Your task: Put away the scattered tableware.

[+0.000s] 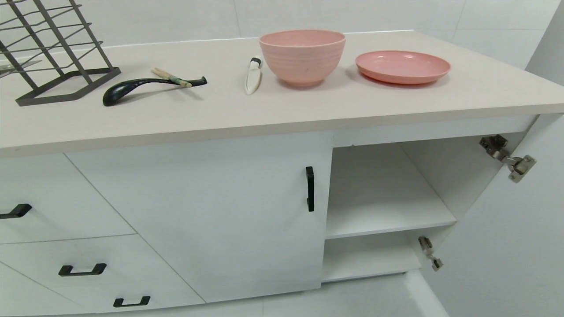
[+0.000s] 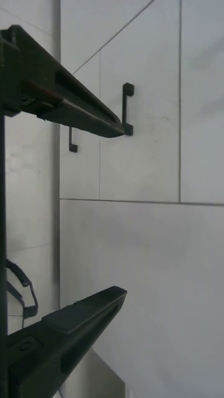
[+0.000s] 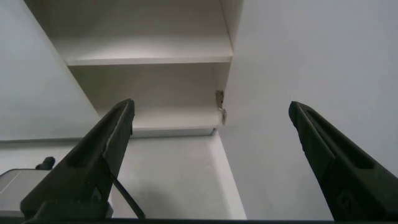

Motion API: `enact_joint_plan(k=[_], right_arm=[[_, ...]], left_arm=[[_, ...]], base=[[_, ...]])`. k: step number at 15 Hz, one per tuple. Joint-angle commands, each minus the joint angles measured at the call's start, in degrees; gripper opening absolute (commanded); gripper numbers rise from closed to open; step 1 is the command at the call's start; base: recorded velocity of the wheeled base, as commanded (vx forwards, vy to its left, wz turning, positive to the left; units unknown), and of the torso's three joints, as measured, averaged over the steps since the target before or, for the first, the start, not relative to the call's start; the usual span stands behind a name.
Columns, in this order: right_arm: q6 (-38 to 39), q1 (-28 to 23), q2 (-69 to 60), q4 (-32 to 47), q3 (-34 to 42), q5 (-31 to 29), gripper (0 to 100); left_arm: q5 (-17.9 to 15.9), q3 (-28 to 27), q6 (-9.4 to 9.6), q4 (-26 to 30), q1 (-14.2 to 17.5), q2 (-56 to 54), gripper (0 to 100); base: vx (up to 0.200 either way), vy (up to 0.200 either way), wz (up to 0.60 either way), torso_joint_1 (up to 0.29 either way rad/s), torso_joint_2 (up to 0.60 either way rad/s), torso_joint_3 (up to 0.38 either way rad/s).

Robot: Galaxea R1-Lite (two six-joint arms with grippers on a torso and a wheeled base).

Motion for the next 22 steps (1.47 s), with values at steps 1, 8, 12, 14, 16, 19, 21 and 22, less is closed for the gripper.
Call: enact_joint_plan(k=[1,8,12,14,16,19,21,22], right_arm=[[-0.03,-0.08,0.09,-0.02,0.00,0.01,100],[0.05,-0.08,0.09,-0.02,0.00,0.01,100],[0.05,-0.08,0.17,-0.02,0.00,0.01,100],[0.05,-0.08,0.17,-0.02,0.00,0.01,100],[0.05,-0.08,0.17,-0.02,0.00,0.01,100],[0.05,-0.08,0.17,-0.02,0.00,0.01,100],[0.05,-0.08,0.17,-0.02,0.00,0.01,100],[0.05,-0.08,0.17,-0.02,0.00,0.01,100]], left_arm=[[0.04,0.02,-0.04,0.02,-0.07,0.10,100],[0.04,0.02,-0.04,0.02,-0.07,0.10,100],[0.04,0.02,-0.04,0.11,-0.07,0.10,100],[0.04,0.02,-0.04,0.11,-0.07,0.10,100],[0.04,0.02,-0.04,0.02,-0.07,0.10,100],[0.04,0.02,-0.04,0.11,-0.07,0.10,100],[0.04,0.02,-0.04,0.02,-0.07,0.10,100],[0.04,0.02,-0.04,0.02,-0.07,0.10,100]], base=[[0.000,0.000,0.00,0.000,0.00,0.000],[0.086,0.000,0.00,0.001,0.00,0.003],[0.000,0.000,0.00,0.000,0.00,0.000],[0.000,0.000,0.00,0.000,0.00,0.000],[0.000,0.000,0.00,0.000,0.00,0.000],[0.000,0.000,0.00,0.104,-0.10,-0.021],[0.000,0.000,0.00,0.232,-0.04,-0.134],[0.000,0.000,0.00,0.242,-0.21,-0.193]])
